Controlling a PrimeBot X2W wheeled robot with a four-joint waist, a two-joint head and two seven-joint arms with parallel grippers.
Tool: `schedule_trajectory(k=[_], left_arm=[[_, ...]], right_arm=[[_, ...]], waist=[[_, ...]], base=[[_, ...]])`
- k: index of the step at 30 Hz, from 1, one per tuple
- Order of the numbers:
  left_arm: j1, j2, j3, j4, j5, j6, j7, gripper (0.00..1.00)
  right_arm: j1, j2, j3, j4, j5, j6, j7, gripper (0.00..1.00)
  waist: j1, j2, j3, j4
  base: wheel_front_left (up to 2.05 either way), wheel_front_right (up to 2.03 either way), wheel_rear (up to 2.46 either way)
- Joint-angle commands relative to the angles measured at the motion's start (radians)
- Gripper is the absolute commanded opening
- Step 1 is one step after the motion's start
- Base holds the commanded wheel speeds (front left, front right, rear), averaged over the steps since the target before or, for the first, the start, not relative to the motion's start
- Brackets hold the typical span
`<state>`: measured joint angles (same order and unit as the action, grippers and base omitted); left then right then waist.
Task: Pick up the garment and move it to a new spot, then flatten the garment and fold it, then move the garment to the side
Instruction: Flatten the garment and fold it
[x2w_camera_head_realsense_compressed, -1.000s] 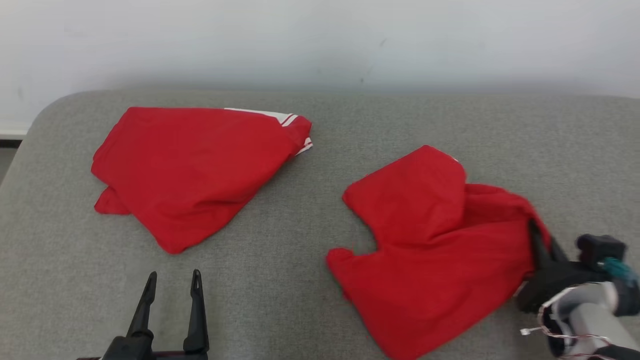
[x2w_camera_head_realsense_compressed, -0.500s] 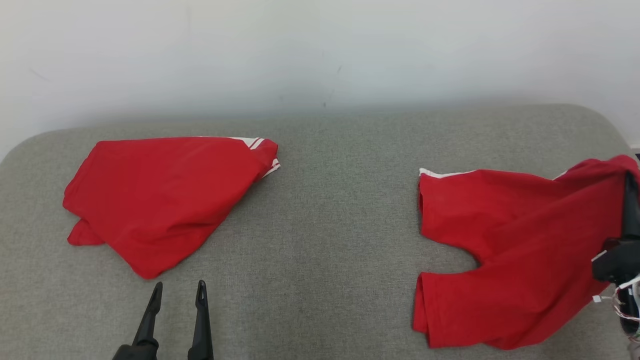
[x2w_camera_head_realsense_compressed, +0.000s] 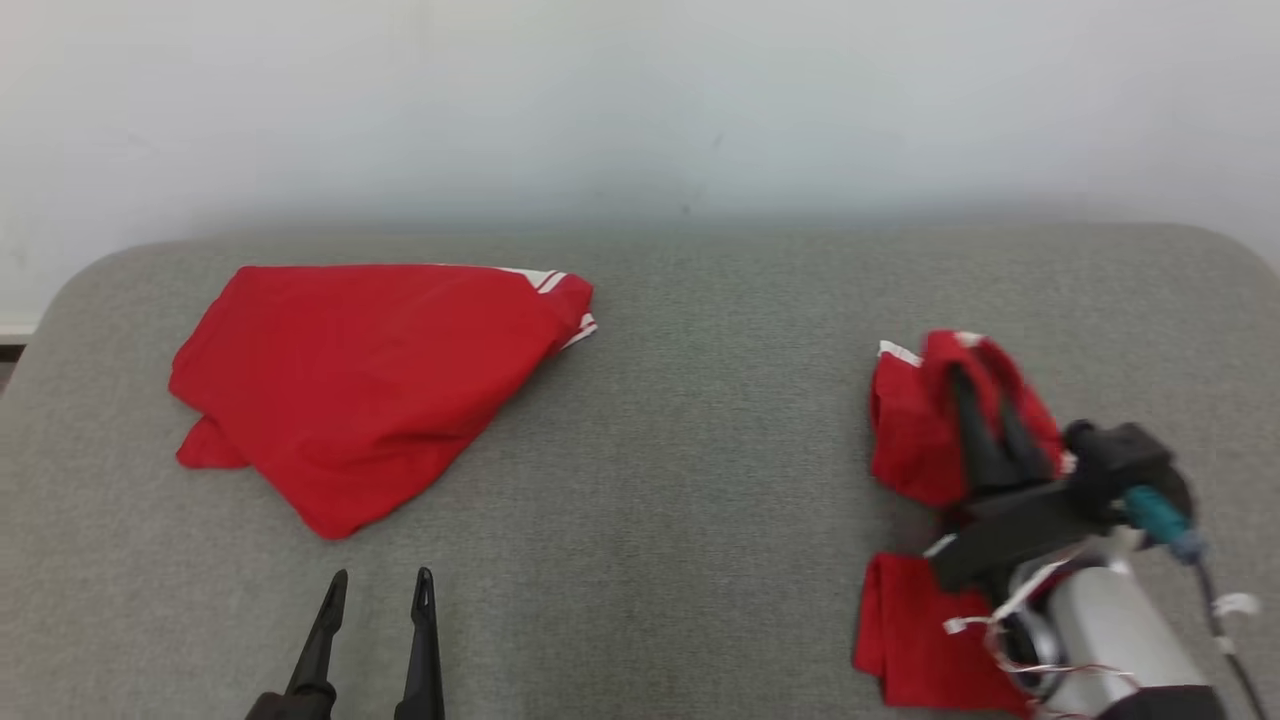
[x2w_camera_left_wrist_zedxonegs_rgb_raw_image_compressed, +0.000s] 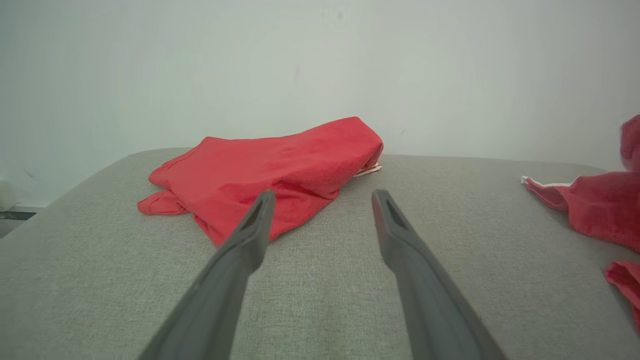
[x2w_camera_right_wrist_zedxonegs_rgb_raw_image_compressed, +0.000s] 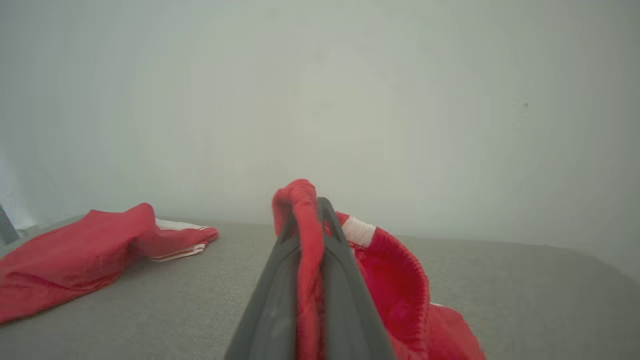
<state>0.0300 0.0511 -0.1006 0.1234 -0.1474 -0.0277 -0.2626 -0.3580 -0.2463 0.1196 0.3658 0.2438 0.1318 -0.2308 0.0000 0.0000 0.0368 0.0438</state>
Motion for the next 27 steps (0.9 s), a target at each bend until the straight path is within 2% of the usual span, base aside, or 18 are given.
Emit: schedule_trajectory(k=[1,12,22,23,24,27], left_arm=[[-0.007,-0.001,-0.003,0.001,-0.001,-0.003,-0.003,1.00],[-0.024,-0.001,-0.039,0.007,-0.020,0.009,-0.003,1.00],[-0.034,-0.001,-0.063,0.013,-0.033,0.024,-0.003,1.00],[-0.033,-0.001,-0.062,0.014,-0.033,0.026,-0.003,1.00],[-0.032,-0.001,-0.060,0.015,-0.032,0.025,-0.003,1.00],[-0.027,-0.001,-0.051,0.015,-0.027,0.024,-0.003,1.00]], right_arm=[[-0.008,0.015,0.015,0.004,0.005,-0.002,-0.006,0.00],[-0.054,0.152,0.302,0.141,0.035,-0.002,-0.027,0.00],[-0.084,0.197,0.478,0.300,0.103,-0.002,-0.036,0.00],[-0.085,0.197,0.491,0.311,0.113,-0.002,-0.035,0.47],[-0.090,0.198,0.507,0.303,0.130,-0.002,-0.035,1.00],[-0.107,0.198,0.507,0.270,0.137,-0.002,-0.036,1.00]], waist=[[0.0000,0.0000,0.007,0.026],[0.0000,0.0000,0.037,0.127],[0.0000,0.0000,0.046,0.145],[0.0000,0.0000,0.044,0.142],[0.0000,0.0000,0.042,0.136],[0.0000,0.0000,0.035,0.116]], base=[[0.00,0.00,0.00],[0.00,0.00,0.00],[0.00,0.00,0.00],[0.00,0.00,0.00],[0.00,0.00,0.00],[0.00,0.00,0.00]])
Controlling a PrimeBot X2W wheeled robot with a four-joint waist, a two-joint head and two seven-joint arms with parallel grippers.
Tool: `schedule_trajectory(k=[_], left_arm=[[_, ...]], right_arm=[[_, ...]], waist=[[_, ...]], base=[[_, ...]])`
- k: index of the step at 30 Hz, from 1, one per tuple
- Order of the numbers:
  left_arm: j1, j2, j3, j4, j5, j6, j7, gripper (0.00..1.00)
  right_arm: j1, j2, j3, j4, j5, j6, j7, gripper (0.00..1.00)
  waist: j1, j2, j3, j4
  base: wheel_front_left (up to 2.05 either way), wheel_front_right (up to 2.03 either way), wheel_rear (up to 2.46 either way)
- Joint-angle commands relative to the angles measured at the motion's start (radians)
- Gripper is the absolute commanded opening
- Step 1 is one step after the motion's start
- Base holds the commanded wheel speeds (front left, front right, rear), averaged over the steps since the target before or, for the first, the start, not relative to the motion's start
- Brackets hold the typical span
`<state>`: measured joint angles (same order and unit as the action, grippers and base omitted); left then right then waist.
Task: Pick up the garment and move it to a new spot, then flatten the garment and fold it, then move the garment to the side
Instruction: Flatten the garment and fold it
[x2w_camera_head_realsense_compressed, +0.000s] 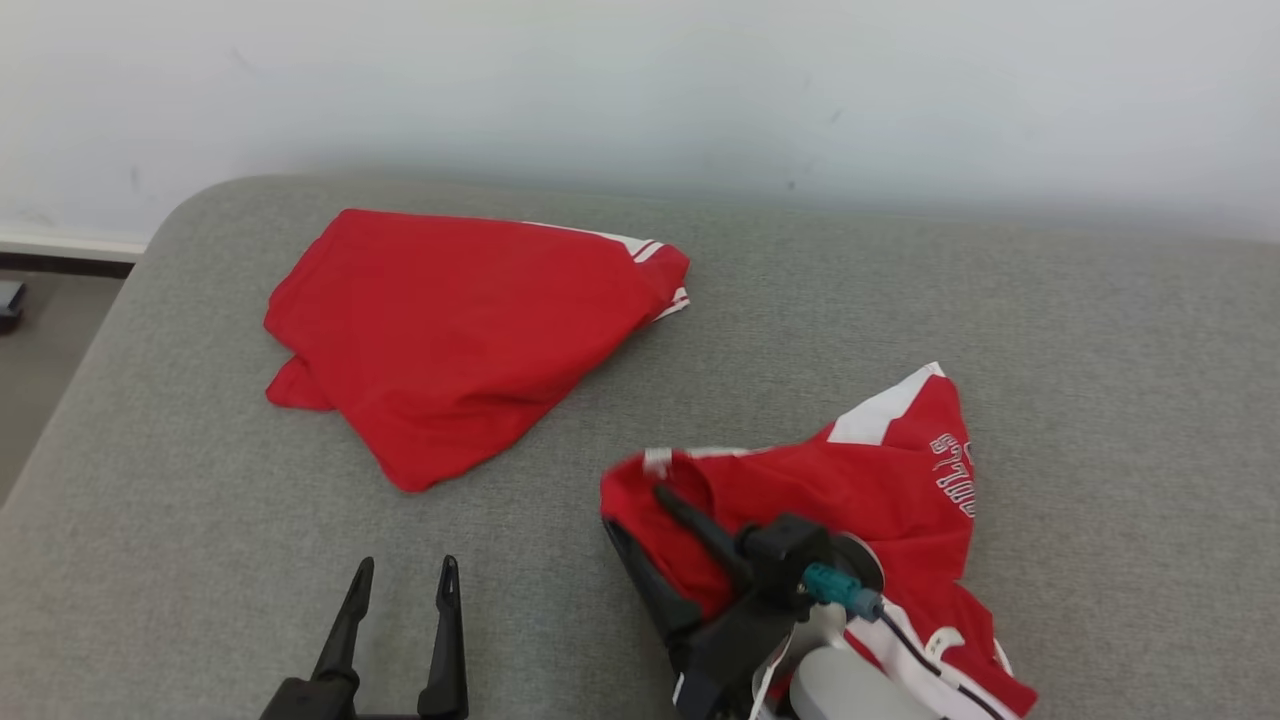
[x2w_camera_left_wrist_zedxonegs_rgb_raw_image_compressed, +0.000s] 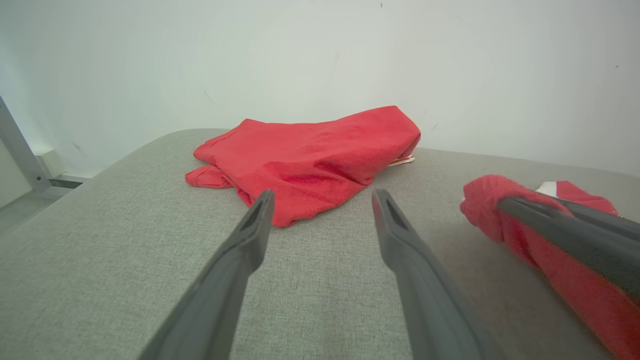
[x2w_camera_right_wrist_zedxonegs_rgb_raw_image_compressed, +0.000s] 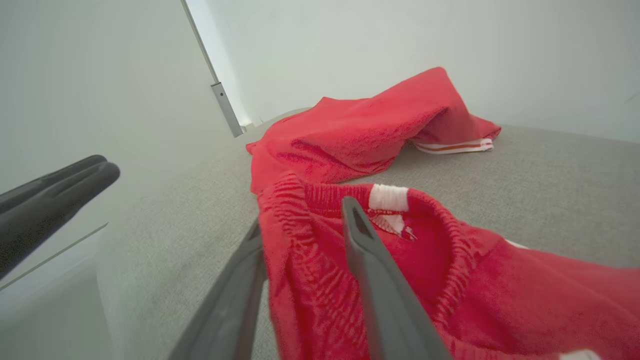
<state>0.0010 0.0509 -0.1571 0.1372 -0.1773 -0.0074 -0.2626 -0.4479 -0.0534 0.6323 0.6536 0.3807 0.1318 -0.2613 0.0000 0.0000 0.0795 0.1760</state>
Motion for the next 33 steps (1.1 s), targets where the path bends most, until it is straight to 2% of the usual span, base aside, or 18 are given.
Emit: schedule_trajectory(k=[1,4,11,17,22,26,33], left_arm=[[0.004,-0.001,0.010,0.002,0.005,0.004,-0.003,1.00],[0.013,-0.001,0.022,0.002,0.009,0.001,-0.003,1.00],[0.025,-0.001,0.045,-0.004,0.016,-0.007,-0.003,1.00],[0.036,-0.001,0.056,-0.012,0.030,-0.013,-0.003,1.00],[0.037,-0.001,0.060,-0.014,0.038,-0.020,-0.003,1.00],[0.037,-0.001,0.058,-0.011,0.042,-0.026,-0.003,1.00],[0.034,-0.001,0.058,-0.004,0.048,-0.035,-0.003,1.00]], right_arm=[[-0.014,0.005,-0.011,-0.029,-0.003,-0.002,-0.005,1.00],[-0.008,-0.005,-0.042,-0.094,-0.022,-0.002,-0.005,1.00],[0.050,-0.088,-0.115,-0.222,-0.023,-0.002,-0.003,1.00],[0.152,-0.130,-0.295,-0.347,-0.047,-0.002,-0.003,1.00],[0.271,-0.118,-0.466,-0.443,-0.077,-0.002,-0.003,1.00],[0.375,-0.095,-0.558,-0.501,-0.103,-0.002,-0.003,1.00],[0.487,-0.051,-0.613,-0.527,-0.131,-0.002,-0.003,1.00]], waist=[[0.0000,0.0000,-0.012,-0.023],[0.0000,0.0000,-0.024,-0.046],[0.0000,0.0000,-0.041,-0.093],[0.0000,0.0000,-0.050,-0.127],[0.0000,0.0000,-0.054,-0.150],[0.0000,0.0000,-0.056,-0.166],[0.0000,0.0000,-0.055,-0.196]], base=[[0.00,0.00,0.00],[0.00,0.00,0.00],[0.00,0.00,0.00],[0.00,0.00,0.00],[0.00,0.00,0.00],[0.00,0.00,0.00],[0.00,0.00,0.00]])
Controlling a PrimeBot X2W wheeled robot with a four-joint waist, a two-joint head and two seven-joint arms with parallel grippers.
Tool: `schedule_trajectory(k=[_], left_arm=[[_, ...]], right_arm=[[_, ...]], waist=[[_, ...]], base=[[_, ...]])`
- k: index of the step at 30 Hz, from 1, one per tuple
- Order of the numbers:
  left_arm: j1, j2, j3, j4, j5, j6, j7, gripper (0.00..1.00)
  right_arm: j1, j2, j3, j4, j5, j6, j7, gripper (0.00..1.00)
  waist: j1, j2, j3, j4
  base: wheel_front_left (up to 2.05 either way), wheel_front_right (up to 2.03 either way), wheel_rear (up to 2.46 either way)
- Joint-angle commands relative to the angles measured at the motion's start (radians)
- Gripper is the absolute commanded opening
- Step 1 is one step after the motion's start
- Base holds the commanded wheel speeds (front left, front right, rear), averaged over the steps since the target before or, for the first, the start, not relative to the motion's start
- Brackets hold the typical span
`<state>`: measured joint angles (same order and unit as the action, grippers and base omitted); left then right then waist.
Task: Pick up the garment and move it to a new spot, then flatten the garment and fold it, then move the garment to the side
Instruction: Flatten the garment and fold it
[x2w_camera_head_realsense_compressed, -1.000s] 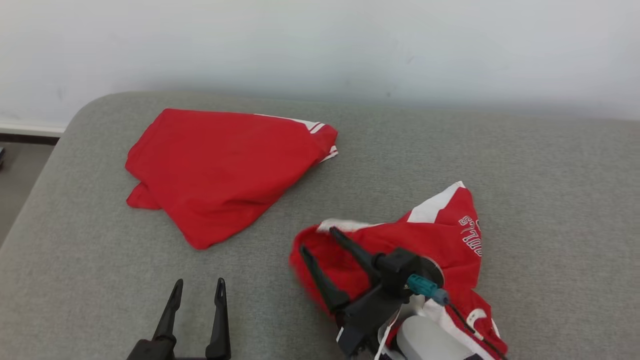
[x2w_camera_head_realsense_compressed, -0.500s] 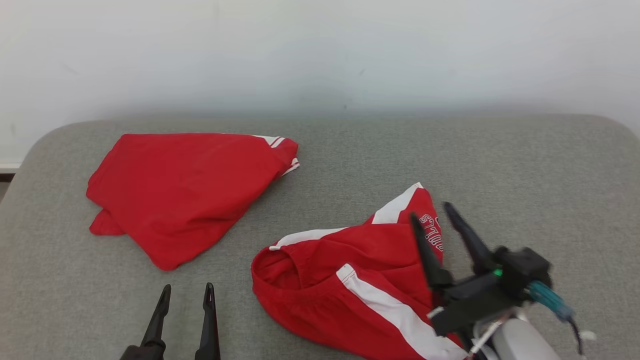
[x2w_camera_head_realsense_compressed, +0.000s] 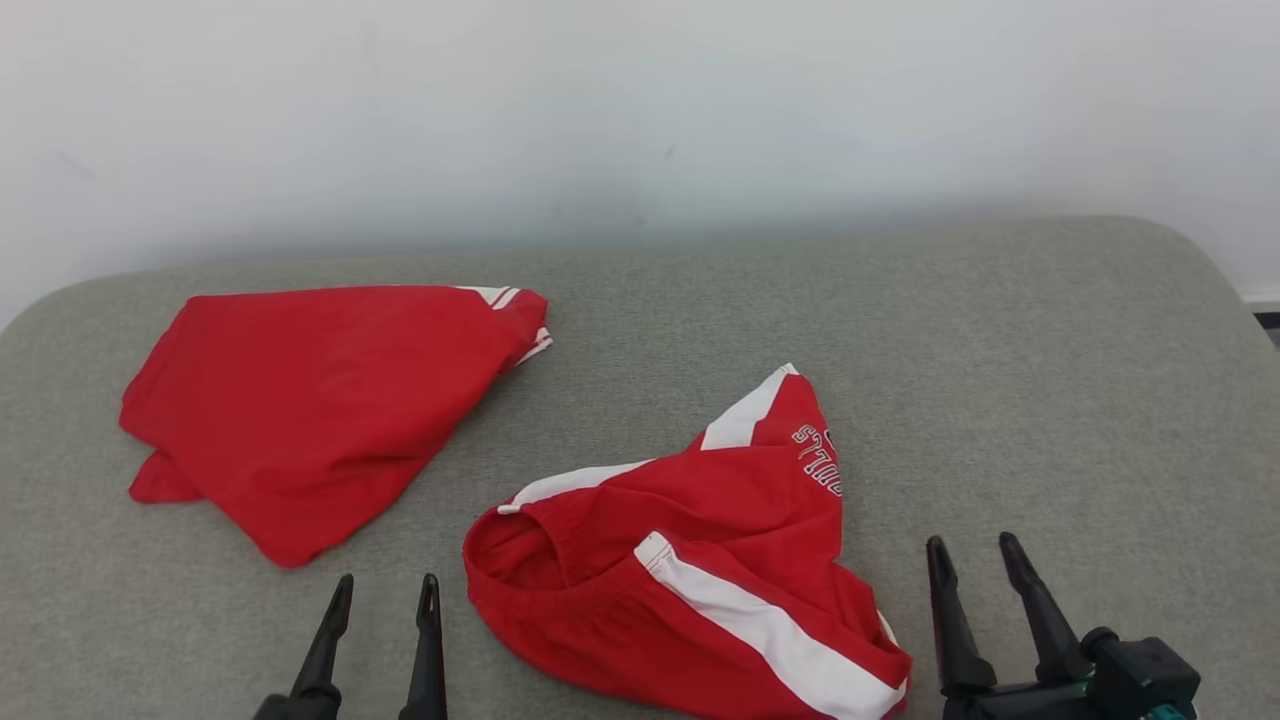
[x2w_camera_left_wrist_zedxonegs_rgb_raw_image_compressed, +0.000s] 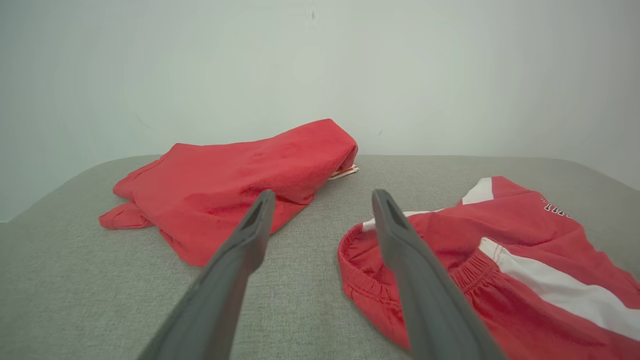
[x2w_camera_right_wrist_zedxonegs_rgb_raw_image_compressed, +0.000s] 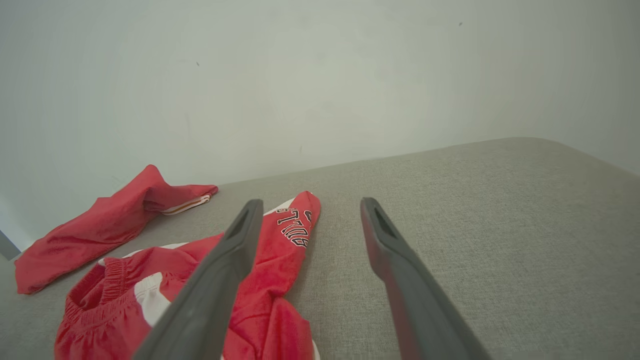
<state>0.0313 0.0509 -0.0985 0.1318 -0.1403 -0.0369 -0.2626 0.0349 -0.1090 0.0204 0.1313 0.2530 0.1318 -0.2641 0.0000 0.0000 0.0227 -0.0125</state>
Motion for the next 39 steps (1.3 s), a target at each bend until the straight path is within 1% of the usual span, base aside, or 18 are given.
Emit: schedule_trajectory(k=[1,6,9,14,16,20,24,25,30,33,37,38,39], left_arm=[[0.001,-0.001,-0.002,0.004,0.014,-0.006,-0.003,1.00],[-0.048,-0.001,-0.028,0.023,0.033,-0.034,-0.003,1.00],[-0.095,-0.001,-0.064,0.051,0.046,-0.052,-0.003,1.00],[-0.180,-0.001,-0.139,0.137,0.034,-0.076,-0.003,1.00],[-0.228,0.000,-0.189,0.204,0.034,-0.086,-0.003,1.00],[-0.276,0.000,-0.244,0.296,0.029,-0.090,-0.003,1.00],[-0.313,0.001,-0.275,0.390,0.022,-0.094,-0.003,1.00],[-0.313,0.001,-0.275,0.390,0.022,-0.094,-0.003,1.00],[-0.356,0.006,-0.284,0.478,0.011,-0.095,-0.003,1.00],[-0.384,0.010,-0.276,0.517,0.010,-0.088,-0.003,1.00],[-0.410,0.011,-0.274,0.610,-0.005,-0.088,-0.002,1.00],[-0.419,0.010,-0.280,0.632,-0.007,-0.089,-0.002,0.91],[-0.428,0.009,-0.284,0.646,-0.013,-0.090,-0.002,0.42]], right_arm=[[0.007,0.010,0.003,-0.006,-0.008,-0.002,0.000,1.00],[-0.013,0.022,0.025,-0.001,-0.017,-0.002,0.000,1.00],[-0.028,0.023,0.032,0.003,-0.018,-0.002,0.000,1.00],[-0.041,0.025,0.036,0.013,-0.020,-0.002,0.000,1.00],[-0.046,0.026,0.035,0.017,-0.018,-0.002,0.000,1.00],[-0.054,0.030,0.036,0.021,-0.018,-0.002,0.000,1.00],[-0.061,0.034,0.035,0.024,-0.014,-0.002,0.000,1.00],[-0.061,0.034,0.035,0.024,-0.014,-0.002,0.000,1.00],[-0.069,0.037,0.033,0.027,-0.014,-0.002,0.000,1.00],[-0.070,0.039,0.034,0.030,-0.016,-0.002,0.000,1.00],[-0.070,0.040,0.036,0.034,-0.020,-0.002,0.000,1.00],[-0.069,0.039,0.036,0.035,-0.021,-0.002,0.000,1.00],[-0.068,0.040,0.035,0.033,-0.023,-0.002,0.000,1.00]], waist=[[0.0000,0.0000,0.003,-0.015],[0.0000,0.0000,0.018,-0.049],[0.0000,0.0000,0.027,-0.072],[0.0000,0.0000,0.042,-0.112],[0.0000,0.0000,0.055,-0.135],[0.0000,0.0000,0.073,-0.160],[0.0000,0.0000,0.089,-0.180],[0.0000,0.0000,0.089,-0.180],[0.0000,0.0000,0.099,-0.195],[0.0000,0.0000,0.100,-0.200],[0.0000,0.0000,0.096,-0.206],[0.0000,0.0000,0.093,-0.207],[0.0000,0.0000,0.092,-0.208]], base=[[0.00,0.00,0.00],[0.00,0.00,0.00],[0.00,0.00,0.00],[0.00,0.00,0.00],[0.00,0.00,0.00],[0.00,0.00,0.00],[0.00,0.00,0.00],[0.00,0.00,0.00],[0.00,0.00,0.00],[0.00,0.00,0.00],[0.00,0.00,0.00],[0.00,0.00,0.00],[0.00,0.00,0.00]])
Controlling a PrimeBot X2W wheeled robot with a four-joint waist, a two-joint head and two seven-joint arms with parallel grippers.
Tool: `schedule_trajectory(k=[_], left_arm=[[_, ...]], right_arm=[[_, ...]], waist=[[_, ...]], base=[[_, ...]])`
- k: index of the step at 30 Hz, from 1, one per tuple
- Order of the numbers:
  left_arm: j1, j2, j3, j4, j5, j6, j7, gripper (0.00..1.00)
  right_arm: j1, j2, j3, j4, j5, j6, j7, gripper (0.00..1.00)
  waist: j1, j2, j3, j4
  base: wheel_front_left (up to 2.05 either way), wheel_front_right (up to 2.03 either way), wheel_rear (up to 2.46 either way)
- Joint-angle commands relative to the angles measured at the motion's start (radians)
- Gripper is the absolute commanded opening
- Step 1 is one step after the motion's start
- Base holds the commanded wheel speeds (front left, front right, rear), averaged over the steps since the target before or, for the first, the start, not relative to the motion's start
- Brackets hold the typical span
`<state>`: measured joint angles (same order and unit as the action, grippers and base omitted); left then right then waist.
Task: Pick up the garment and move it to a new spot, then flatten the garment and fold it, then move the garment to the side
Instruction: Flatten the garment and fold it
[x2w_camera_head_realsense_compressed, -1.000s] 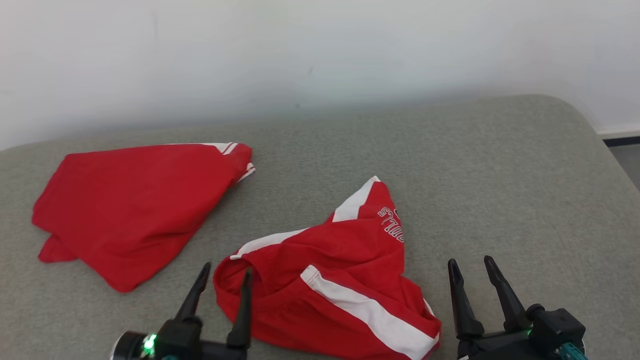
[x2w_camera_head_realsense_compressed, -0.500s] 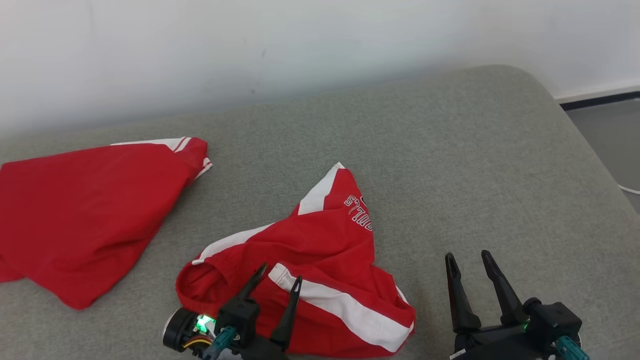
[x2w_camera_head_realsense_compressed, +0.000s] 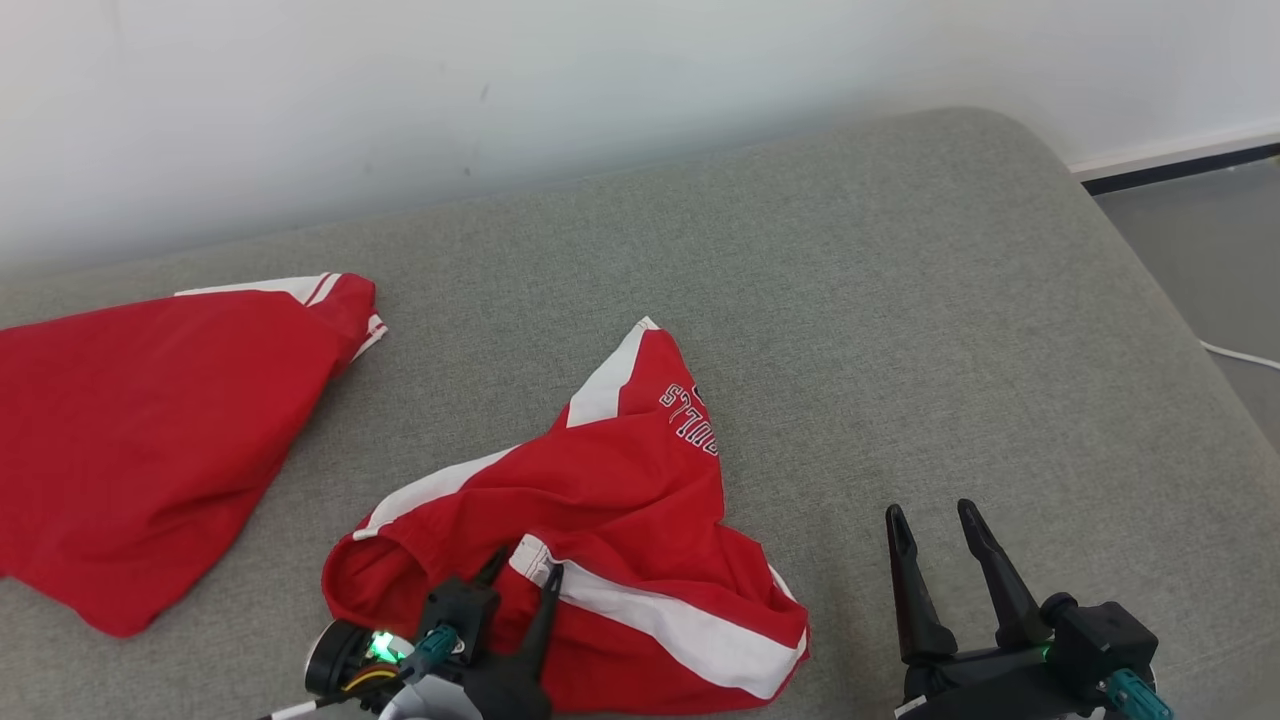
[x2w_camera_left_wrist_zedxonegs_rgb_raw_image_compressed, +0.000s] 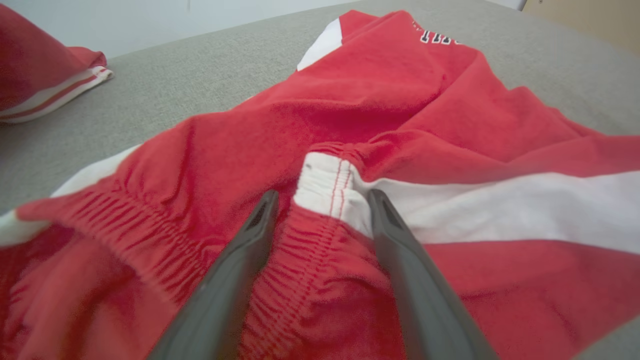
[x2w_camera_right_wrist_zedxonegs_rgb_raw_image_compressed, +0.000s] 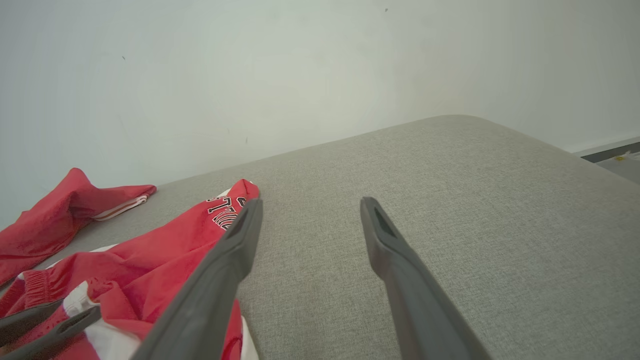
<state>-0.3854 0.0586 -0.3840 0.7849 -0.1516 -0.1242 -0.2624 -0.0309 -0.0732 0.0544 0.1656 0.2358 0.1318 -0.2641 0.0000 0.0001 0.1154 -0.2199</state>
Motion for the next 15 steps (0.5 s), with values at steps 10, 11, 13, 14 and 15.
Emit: schedule_trajectory(k=[10,11,13,14,15], left_arm=[[-0.060,-0.001,-0.012,-0.136,0.005,0.004,-0.003,0.00],[-0.061,-0.001,-0.011,-0.164,0.007,0.005,-0.003,0.00],[-0.051,0.001,-0.011,-0.225,0.016,0.008,-0.003,0.00],[-0.039,0.001,-0.012,-0.252,0.017,0.008,-0.003,0.00],[-0.021,0.003,-0.013,-0.279,0.019,0.008,-0.003,0.00]], right_arm=[[0.020,0.003,-0.012,-0.011,-0.010,-0.002,0.000,1.00],[0.023,0.003,-0.013,-0.011,-0.010,-0.002,0.000,1.00],[0.028,0.003,-0.011,-0.011,-0.010,-0.002,0.000,1.00],[0.032,0.003,-0.011,-0.011,-0.010,-0.002,0.000,1.00],[0.036,0.004,-0.008,-0.010,-0.011,-0.002,0.000,1.00]], waist=[[0.0000,-0.0001,-0.029,0.048],[0.0000,-0.0001,-0.034,0.058],[0.0000,-0.0001,-0.044,0.079],[0.0000,-0.0001,-0.049,0.090],[0.0000,-0.0001,-0.054,0.101]], base=[[0.00,0.00,0.00],[0.00,0.00,0.00],[0.00,0.00,0.00],[0.00,0.00,0.00],[0.00,0.00,0.00]])
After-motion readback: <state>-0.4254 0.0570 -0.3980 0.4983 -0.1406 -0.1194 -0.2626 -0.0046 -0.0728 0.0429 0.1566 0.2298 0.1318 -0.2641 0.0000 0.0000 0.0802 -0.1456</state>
